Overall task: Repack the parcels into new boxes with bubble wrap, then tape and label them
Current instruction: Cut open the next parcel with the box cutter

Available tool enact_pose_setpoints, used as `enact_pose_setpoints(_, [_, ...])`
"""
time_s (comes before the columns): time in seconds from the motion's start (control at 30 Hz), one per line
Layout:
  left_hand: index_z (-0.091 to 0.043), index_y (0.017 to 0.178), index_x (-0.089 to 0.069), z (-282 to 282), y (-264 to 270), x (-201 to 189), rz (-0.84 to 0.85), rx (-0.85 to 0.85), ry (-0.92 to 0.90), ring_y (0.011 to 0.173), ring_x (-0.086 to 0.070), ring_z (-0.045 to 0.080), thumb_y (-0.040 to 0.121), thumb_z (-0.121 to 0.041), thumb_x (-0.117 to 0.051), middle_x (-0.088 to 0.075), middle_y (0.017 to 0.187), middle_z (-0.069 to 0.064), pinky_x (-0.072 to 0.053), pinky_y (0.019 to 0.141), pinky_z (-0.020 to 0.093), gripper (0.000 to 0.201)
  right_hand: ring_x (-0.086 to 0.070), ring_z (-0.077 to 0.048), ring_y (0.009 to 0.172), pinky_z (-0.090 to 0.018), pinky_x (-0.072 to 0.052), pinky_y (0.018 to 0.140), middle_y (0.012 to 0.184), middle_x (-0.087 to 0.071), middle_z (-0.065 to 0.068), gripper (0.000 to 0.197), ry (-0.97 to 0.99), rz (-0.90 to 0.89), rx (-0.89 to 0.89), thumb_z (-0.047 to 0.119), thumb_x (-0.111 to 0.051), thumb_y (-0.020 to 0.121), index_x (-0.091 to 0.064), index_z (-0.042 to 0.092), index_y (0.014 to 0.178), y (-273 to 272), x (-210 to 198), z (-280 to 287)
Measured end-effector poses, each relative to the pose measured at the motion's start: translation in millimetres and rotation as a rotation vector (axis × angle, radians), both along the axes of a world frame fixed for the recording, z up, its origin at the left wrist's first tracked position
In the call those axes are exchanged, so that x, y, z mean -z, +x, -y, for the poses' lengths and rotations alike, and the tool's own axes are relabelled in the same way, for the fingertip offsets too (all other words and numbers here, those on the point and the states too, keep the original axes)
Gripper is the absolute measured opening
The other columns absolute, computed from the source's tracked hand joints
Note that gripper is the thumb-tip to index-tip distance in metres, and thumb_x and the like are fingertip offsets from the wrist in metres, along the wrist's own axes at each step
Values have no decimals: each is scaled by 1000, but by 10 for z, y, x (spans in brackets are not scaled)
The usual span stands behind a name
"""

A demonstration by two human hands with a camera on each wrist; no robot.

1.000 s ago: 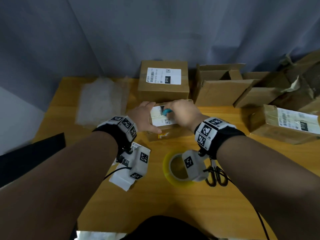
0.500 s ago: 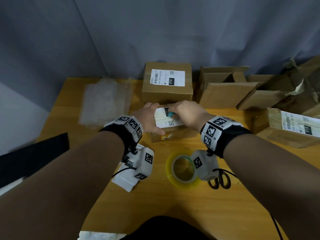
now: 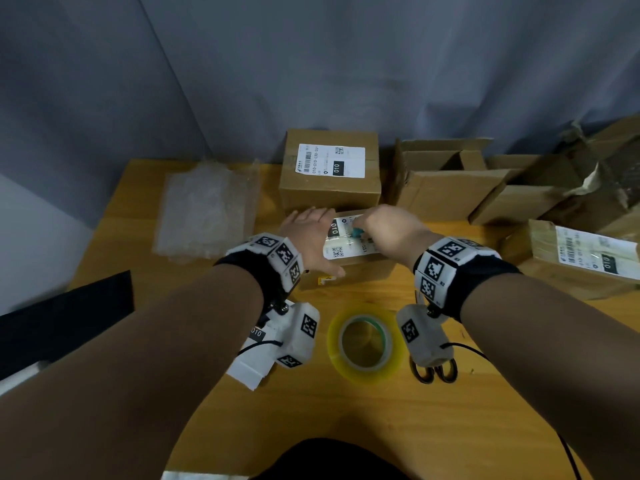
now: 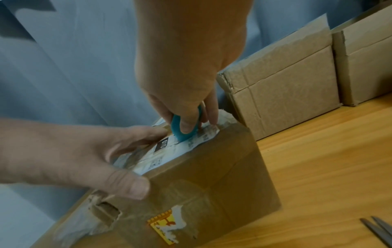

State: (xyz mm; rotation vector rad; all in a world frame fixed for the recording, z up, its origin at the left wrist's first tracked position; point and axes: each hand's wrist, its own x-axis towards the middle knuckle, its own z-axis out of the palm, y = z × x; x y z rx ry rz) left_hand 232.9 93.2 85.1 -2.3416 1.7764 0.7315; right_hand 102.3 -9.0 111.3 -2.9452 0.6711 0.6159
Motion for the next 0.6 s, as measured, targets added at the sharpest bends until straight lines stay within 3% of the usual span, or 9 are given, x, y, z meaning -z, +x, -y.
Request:
enact_pose_setpoints(0.23, [-16, 149, -15, 94, -44, 5, 1, -18, -40, 136, -28, 25, 62, -56, -79, -27, 149, 3, -28, 112, 40, 115, -56, -28, 112, -33, -48, 88, 127, -55, -11, 41, 37, -6, 51, 17, -48, 95, -47, 13, 136, -51, -16, 121])
enact_pose_setpoints(0.5, [-15, 150, -13, 93, -54, 15, 2, -15, -33, 138, -24, 26, 63, -54, -80, -23, 151, 4, -24, 115, 39, 116, -58, -27, 104, -29, -43, 74, 119, -57, -11, 39, 1, -36, 102, 15, -45, 96, -48, 14, 134, -259, -22, 258])
enact_pose_setpoints(0.6, [-14, 150, -12, 89, -68, 10, 5, -11, -31, 139, -23, 26, 64, -53, -79, -22, 152, 5, -23, 115, 38, 116, -57, -28, 106, -31, -44, 76, 121, -56, -11, 43, -46, -38, 68, 9, -46, 94, -47, 16, 136, -340, -57, 270])
